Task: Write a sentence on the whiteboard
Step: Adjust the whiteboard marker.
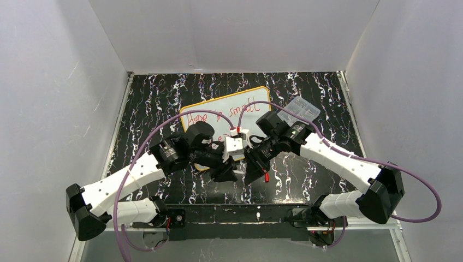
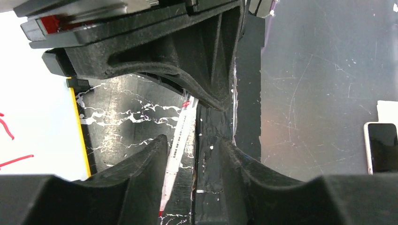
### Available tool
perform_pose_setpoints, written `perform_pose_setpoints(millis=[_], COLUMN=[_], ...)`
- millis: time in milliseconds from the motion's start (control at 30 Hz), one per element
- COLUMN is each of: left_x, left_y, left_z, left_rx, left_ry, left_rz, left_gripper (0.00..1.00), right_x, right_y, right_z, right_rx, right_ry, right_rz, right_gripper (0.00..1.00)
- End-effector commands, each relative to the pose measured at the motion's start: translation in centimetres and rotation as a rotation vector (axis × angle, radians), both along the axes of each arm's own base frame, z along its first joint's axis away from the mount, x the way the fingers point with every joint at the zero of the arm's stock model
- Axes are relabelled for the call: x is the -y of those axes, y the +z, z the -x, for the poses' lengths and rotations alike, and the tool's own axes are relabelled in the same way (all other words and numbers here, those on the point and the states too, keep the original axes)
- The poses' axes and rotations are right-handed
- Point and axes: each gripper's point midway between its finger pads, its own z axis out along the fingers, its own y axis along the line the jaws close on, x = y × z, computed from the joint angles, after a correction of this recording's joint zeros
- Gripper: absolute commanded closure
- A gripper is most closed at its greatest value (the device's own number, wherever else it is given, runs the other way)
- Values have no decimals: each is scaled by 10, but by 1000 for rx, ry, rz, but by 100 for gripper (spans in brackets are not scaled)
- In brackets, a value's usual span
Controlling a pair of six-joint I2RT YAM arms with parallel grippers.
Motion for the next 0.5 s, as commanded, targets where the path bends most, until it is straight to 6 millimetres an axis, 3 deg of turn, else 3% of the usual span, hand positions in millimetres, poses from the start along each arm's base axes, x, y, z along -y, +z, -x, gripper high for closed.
perform_pose_setpoints(millis=[0, 233, 333, 367, 467], left_x=[-5, -7, -8, -8, -9], left_y=[-15, -17, -16, -15, -12], left_z=[11, 16, 18, 19, 18], left_rx=[-28, -39, -46, -48, -51], left_ry=[-29, -31, -31, -29, 10], left_rz=[-45, -46, -43, -41, -15], left_gripper=[62, 83, 100, 100, 100], right_x=[-1, 0, -1, -1, -2], right_y=[16, 23, 23, 23, 25], right_z=[5, 6, 4, 2, -11], right_rx=[18, 38, 48, 59, 113], right_ry=[29, 34, 26, 15, -45], right_rz=[-63, -95, -94, -90, -92], right_gripper=[99, 99, 99, 99, 81])
